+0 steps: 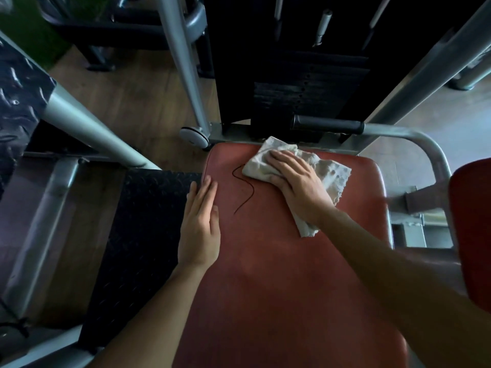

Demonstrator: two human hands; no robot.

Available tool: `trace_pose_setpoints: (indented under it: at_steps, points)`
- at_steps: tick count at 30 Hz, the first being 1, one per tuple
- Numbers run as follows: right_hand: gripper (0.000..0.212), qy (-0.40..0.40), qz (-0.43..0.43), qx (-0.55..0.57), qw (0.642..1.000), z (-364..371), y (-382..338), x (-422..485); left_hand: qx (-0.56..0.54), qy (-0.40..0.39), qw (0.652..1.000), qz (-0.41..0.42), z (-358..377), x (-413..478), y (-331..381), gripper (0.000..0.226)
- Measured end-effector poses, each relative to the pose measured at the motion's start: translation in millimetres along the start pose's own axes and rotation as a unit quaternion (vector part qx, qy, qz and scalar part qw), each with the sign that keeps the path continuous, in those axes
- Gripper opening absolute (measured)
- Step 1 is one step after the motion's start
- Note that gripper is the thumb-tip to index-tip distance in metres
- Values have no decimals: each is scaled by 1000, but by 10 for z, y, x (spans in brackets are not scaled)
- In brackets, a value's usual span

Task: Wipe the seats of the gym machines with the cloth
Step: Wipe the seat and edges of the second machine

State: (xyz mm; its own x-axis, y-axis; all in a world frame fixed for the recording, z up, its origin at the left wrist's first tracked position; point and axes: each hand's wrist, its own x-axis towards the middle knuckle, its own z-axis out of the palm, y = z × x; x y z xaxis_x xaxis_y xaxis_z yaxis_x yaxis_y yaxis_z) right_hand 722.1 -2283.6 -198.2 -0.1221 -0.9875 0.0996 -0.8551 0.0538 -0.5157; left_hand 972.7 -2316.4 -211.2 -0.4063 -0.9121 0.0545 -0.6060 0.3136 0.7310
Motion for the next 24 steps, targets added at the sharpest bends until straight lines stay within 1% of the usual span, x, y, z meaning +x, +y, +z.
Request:
trace_pose_setpoints:
  at_steps: [3, 5, 7, 8, 12, 14, 16, 17, 21, 22, 24]
  points:
    - [49, 0, -33, -19, 999, 90, -79, -275, -8, 11, 1000, -16, -14, -14, 12, 48]
    - [49, 2, -51, -25, 998, 129, -120, -400, -20, 17, 999, -43, -45, -79, 2, 48]
    - [48, -10, -81, -24, 996, 165, -176, -494, -22, 11, 997, -72, -95, -269, -32, 51]
    - [48, -23, -104, -23, 994, 183, -212, -535, -15, 6, 997, -73, -120, -403, -54, 51]
    - [47, -92, -217, -53, 970, 271, -335, -603, 24, 5, 1000, -17, -148, -796, -137, 50]
    - [49, -123, -234, -74, 962, 256, -343, -511, 45, 11, 999, -2, -126, -799, -156, 50]
    - [50, -140, -209, -92, 964, 231, -349, -299, 69, 9, 998, 1, -104, -772, -153, 50]
    - [50, -135, -187, -95, 968, 233, -365, -160, 77, 7, 997, 1, -100, -768, -151, 51]
    - [46, -88, -76, -52, 992, 332, -544, 377, 91, 5, 996, -5, -104, -763, -158, 51]
    - [45, -79, -59, -43, 994, 368, -579, 437, 89, 6, 996, -6, -102, -761, -165, 50]
    - [47, -67, -51, -34, 996, 412, -615, 417, 81, 6, 997, -10, -103, -761, -174, 50]
